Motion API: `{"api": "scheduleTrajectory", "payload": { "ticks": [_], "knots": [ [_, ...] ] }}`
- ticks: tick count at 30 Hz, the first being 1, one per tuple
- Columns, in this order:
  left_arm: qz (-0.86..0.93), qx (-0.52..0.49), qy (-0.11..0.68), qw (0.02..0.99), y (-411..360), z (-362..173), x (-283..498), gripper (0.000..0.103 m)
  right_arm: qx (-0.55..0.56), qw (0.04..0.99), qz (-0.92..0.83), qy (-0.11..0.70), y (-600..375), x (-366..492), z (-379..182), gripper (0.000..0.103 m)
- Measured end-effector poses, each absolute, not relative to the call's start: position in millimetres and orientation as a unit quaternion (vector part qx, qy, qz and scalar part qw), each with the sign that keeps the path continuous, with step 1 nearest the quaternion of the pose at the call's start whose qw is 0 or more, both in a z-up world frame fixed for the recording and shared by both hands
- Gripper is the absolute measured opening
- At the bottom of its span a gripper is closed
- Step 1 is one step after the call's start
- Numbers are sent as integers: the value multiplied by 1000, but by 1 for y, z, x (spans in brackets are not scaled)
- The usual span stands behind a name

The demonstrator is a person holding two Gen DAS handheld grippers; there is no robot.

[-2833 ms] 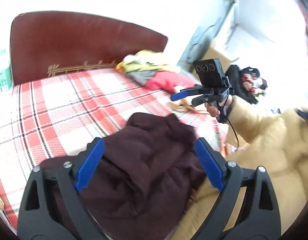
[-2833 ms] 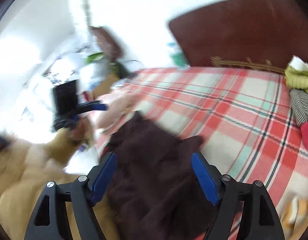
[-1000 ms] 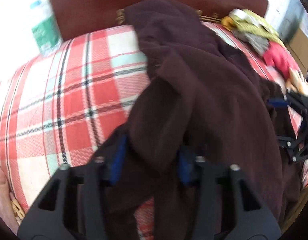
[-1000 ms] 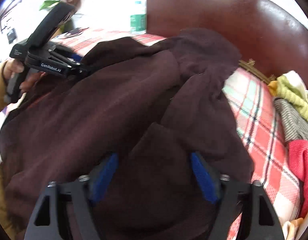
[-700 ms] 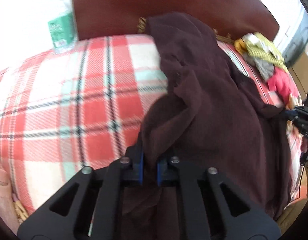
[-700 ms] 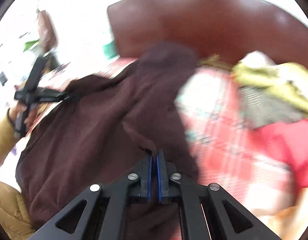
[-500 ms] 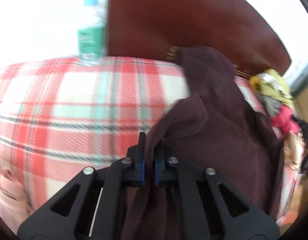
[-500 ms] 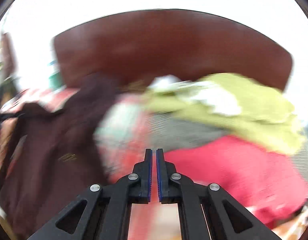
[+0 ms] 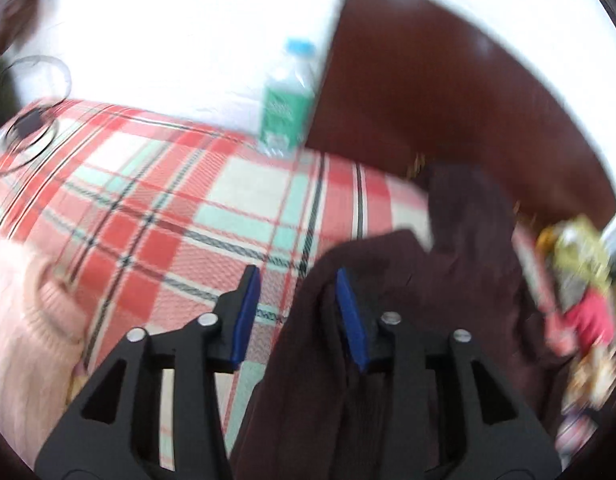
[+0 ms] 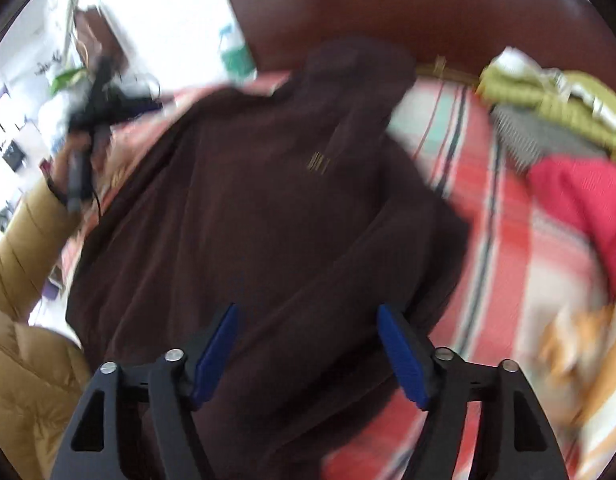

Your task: Fold clothes

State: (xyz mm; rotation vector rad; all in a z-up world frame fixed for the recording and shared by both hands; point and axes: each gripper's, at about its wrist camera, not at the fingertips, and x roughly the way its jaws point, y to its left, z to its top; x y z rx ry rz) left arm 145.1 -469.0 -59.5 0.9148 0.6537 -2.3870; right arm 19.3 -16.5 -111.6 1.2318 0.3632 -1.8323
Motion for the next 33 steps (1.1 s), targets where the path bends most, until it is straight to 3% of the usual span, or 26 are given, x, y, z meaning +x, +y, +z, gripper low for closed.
{"api": "scheduleTrajectory", "payload": {
  "ticks": [4,6,7,8,10,18,22,24,25,27,29,33],
  "knots": [
    [-891,328,237,209,-449,-41,161,50,492,429,-732,192,-27,52,-131,78],
    [-897,333,223,185,-430,-36,164,50,476,428,-736,221,-31,67,-137,45],
    [-901,340,216,162,-417,-35,163,50,469,426,-741,223,-29,68,-134,16],
    [-904,347,208,136,-403,-35,160,51,474,423,-744,204,-22,62,-130,6],
    [-909,361,193,83,-376,-34,156,52,478,422,-754,157,-2,48,-116,5],
    [-890,427,134,-90,-260,-48,84,53,407,293,-858,109,106,-30,-32,4],
    [-870,455,121,-145,-208,-60,38,53,390,209,-890,111,143,-87,-17,7],
    [-866,463,113,-151,-189,-64,18,53,397,179,-895,99,158,-113,-22,26],
    [-864,467,109,-152,-180,-66,7,53,420,173,-887,83,162,-127,-30,41],
    [-861,474,103,-153,-168,-70,-10,53,443,168,-879,61,168,-137,-42,45],
    [-858,480,102,-151,-162,-72,-27,53,424,178,-887,43,173,-132,-42,57],
    [-855,489,93,-146,-152,-77,-55,53,372,209,-904,26,179,-105,-33,60]
  ]
}}
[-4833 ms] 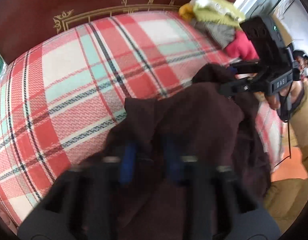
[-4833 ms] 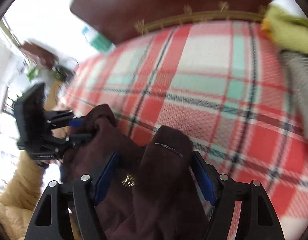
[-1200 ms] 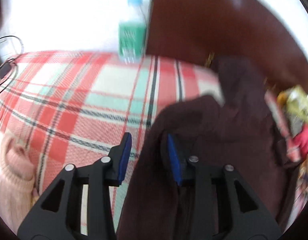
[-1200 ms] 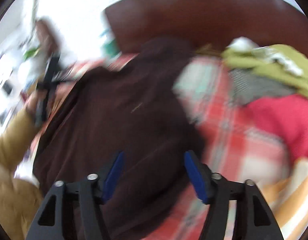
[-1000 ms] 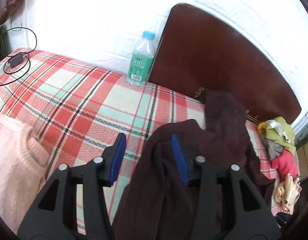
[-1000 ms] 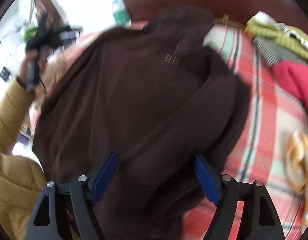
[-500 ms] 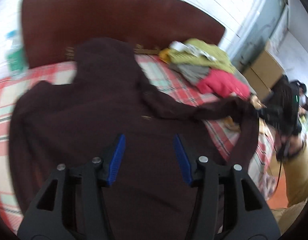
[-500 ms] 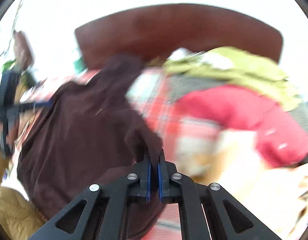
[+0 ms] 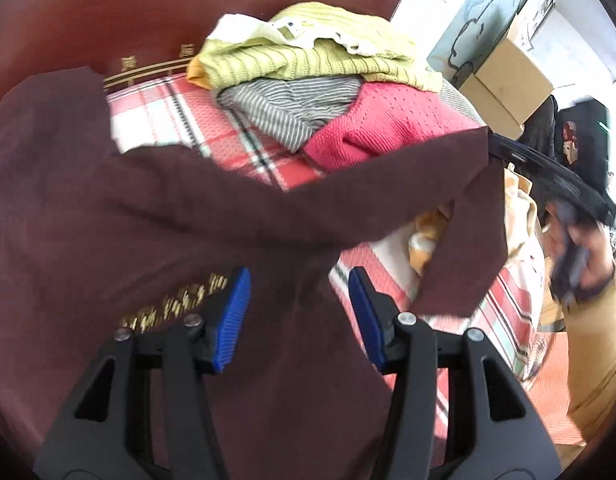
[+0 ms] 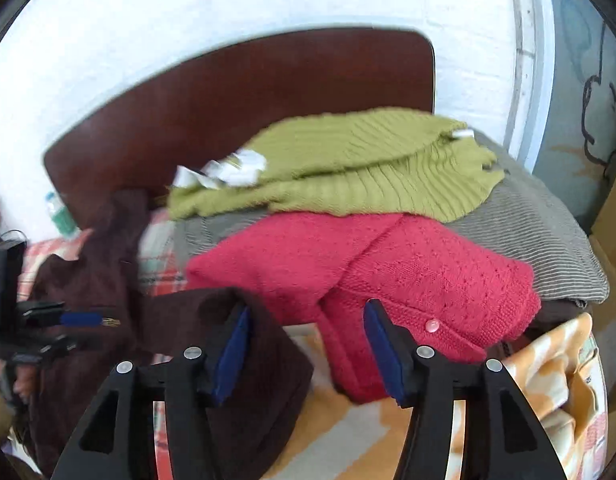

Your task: Fold clothes

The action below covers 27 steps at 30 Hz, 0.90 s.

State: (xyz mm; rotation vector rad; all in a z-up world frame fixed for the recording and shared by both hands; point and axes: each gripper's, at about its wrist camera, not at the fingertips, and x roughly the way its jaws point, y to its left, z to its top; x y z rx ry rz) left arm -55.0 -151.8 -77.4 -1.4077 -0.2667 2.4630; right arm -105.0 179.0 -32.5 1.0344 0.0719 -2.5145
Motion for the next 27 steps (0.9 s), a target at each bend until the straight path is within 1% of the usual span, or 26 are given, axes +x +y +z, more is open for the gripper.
{"api": "scheduleTrajectory", "payload": {
  "ticks": [3,5,7,9,13,15,16,17,18,19,20,22,25,27],
  "knots": [
    [849,-496,-105,146,-149,-81,-80,53,338,277,-897,58,169,-64,-24,63],
    [845,-496,-130,152,-151,-81,-96,53,327,328,-877,128,144,-27,-29,65],
    [846,-482,-164,159,-158,-75,-107,53,328,355,-849,212,116,-1,-49,65],
    [847,-466,-197,163,-165,-68,-118,53,347,364,-820,273,94,13,-75,65],
    [849,-465,-203,151,-172,-69,-117,53,363,327,-795,360,73,15,-123,64],
    [850,-461,-204,157,-176,-71,-105,53,363,326,-802,344,75,10,-125,63],
    [850,-458,-202,162,-178,-71,-98,54,372,324,-806,328,77,4,-124,50],
    [850,-459,-199,164,-180,-72,-93,55,381,317,-808,319,79,-3,-124,27],
    [850,-462,-196,164,-182,-75,-86,56,390,314,-811,303,82,-9,-121,19],
    [849,-465,-190,165,-183,-77,-81,56,395,312,-817,280,87,-16,-115,2],
    [849,-467,-184,166,-185,-80,-75,56,399,313,-825,249,94,-23,-107,3],
    [846,-474,-170,175,-184,-85,-66,56,404,342,-836,147,117,-35,-82,3],
    [840,-489,-138,187,-171,-92,-62,57,379,361,-852,29,154,-45,-38,3],
    [837,-498,-123,190,-162,-96,-66,57,353,373,-857,-33,177,-50,-12,3]
  ]
}}
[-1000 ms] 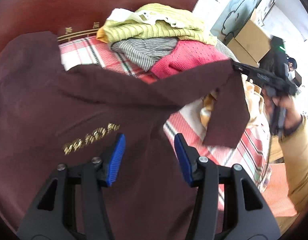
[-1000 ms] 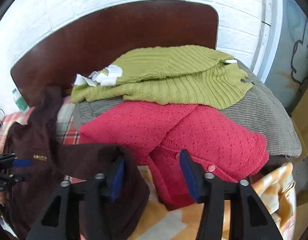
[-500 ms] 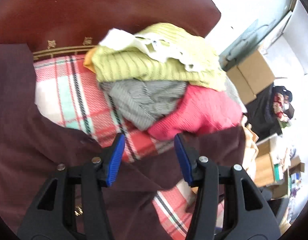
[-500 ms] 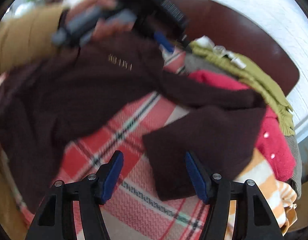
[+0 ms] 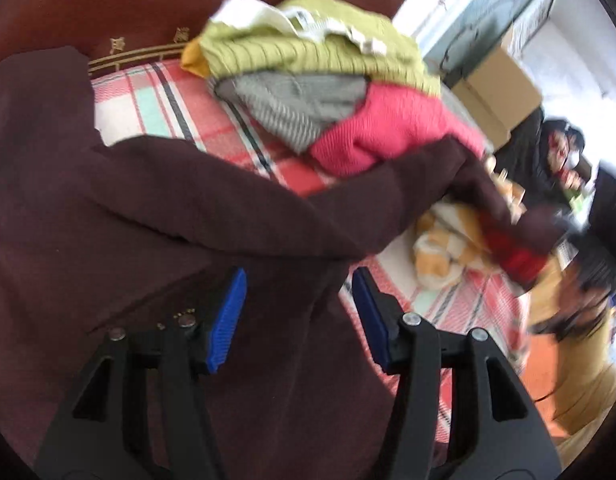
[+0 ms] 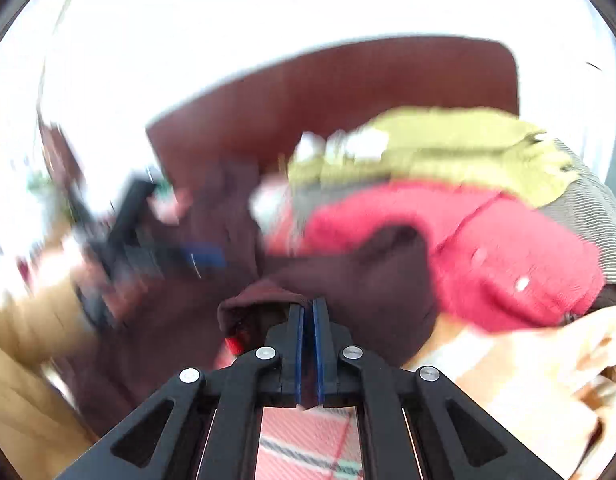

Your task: Fold clothes

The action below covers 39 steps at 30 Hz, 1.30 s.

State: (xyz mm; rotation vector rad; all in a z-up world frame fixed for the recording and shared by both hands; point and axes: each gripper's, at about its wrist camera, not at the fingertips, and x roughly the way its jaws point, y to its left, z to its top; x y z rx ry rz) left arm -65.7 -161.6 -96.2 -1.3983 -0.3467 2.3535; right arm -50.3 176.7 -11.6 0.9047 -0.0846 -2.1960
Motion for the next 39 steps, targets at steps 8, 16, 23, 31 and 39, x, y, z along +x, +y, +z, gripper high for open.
{"api": "scheduleTrajectory", "payload": {
  "ticks": [8,16,23,31,39],
  "knots": [
    [843,-481,-153,184,-141,-86,-126,57,309,366,-854,-204,244,-80,27,3],
    [872,-439,-166,143,-166,-68,-130,57,397,186,-852,-288,319,-141,-41,22],
    [875,-445,-84,168,-165,-75,-70,57,361,147,-908,-153,303,-97,-27,52],
    [853,-481,-64,192,-136,-93,-79,57,305,283,-855,310,108,-68,-24,65],
    [853,-476,-116,178,-144,-93,-111,57,418,336,-815,220,93,-151,-44,8]
  ]
}}
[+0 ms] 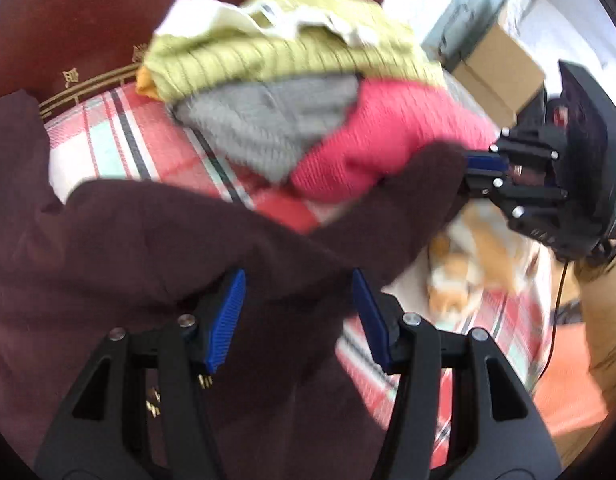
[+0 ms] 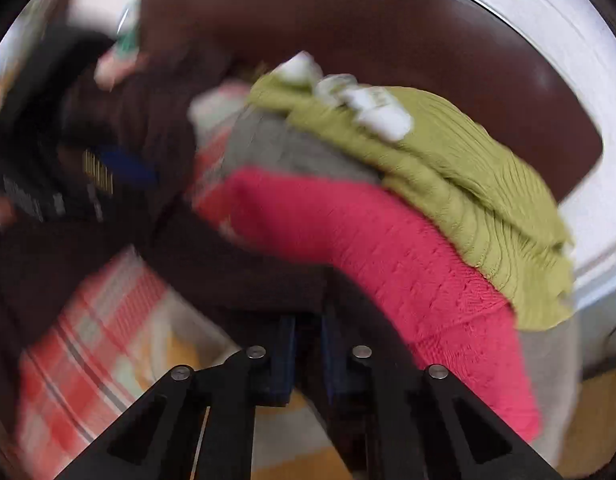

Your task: Fold clothes

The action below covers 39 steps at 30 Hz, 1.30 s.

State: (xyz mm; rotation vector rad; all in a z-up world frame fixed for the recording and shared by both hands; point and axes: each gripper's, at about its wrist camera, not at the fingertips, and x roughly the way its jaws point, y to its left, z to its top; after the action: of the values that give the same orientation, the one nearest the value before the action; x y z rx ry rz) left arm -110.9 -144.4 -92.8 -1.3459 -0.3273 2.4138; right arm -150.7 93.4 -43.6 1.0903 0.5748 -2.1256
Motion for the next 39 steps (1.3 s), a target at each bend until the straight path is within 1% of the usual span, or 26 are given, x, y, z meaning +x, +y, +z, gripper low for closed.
{"api": "scheduleTrajectory", "payload": {
  "ticks": [1,3,4,5,7,9,10,11,13,15,17,19,20,21,22,23,24,27,30,31,34,35,37,39],
  "knots": [
    [858,-465,-136,172,-151,-89,-116,57,429,340,-822,159,104,-164,-35,8],
    [860,-452,-182,155,-166,-85,-126,57,446,310,-835,88,122,-185,-30,10],
    [858,-450,-203,142,-174,-85,-130,57,454,293,-840,52,131,-196,-27,23],
    [859,-449,-208,130,-178,-86,-131,57,457,280,-844,24,140,-202,-25,39],
    [862,-450,-209,105,-186,-90,-132,57,450,264,-853,3,157,-197,-21,43],
    [862,-449,-210,106,-189,-91,-124,57,418,271,-866,-43,184,-179,-8,48],
    [862,-449,-210,108,-190,-91,-120,57,397,276,-873,-63,200,-169,-1,56],
    [864,-446,-207,114,-189,-89,-114,57,380,271,-882,-63,212,-158,3,68],
    [868,-437,-197,130,-185,-85,-100,57,356,262,-896,-40,230,-133,8,79],
    [868,-435,-187,148,-179,-82,-92,57,353,252,-901,23,235,-110,3,81],
    [869,-437,-170,160,-171,-80,-87,57,359,244,-894,106,226,-95,-2,81],
    [865,-443,-159,171,-163,-80,-84,57,360,216,-882,213,209,-85,-17,81],
    [865,-446,-158,169,-161,-79,-83,57,369,207,-873,243,203,-88,-26,78],
    [861,-450,-165,172,-160,-80,-82,57,384,208,-862,257,200,-90,-33,71],
    [859,-452,-170,171,-162,-80,-78,57,402,215,-853,254,199,-95,-36,46],
    [858,-453,-173,169,-165,-79,-74,57,417,220,-846,250,199,-99,-40,17],
    [857,-454,-176,168,-167,-79,-70,57,425,226,-842,242,201,-102,-40,8],
    [857,-453,-180,164,-181,-76,-51,57,439,256,-842,183,204,-104,-22,8],
    [859,-444,-193,166,-198,-70,-27,58,430,336,-837,40,211,-95,20,8],
    [860,-441,-198,167,-204,-68,-19,61,425,362,-829,7,207,-91,29,8],
    [863,-431,-205,165,-220,-62,1,62,408,437,-796,-94,195,-80,57,8],
    [864,-428,-206,164,-224,-60,7,62,403,458,-783,-120,188,-76,64,8],
    [869,-419,-209,159,-236,-54,22,62,400,485,-763,-149,162,-71,70,8],
    [874,-408,-215,154,-251,-49,38,62,400,512,-742,-162,129,-68,71,8]
  ]
}}
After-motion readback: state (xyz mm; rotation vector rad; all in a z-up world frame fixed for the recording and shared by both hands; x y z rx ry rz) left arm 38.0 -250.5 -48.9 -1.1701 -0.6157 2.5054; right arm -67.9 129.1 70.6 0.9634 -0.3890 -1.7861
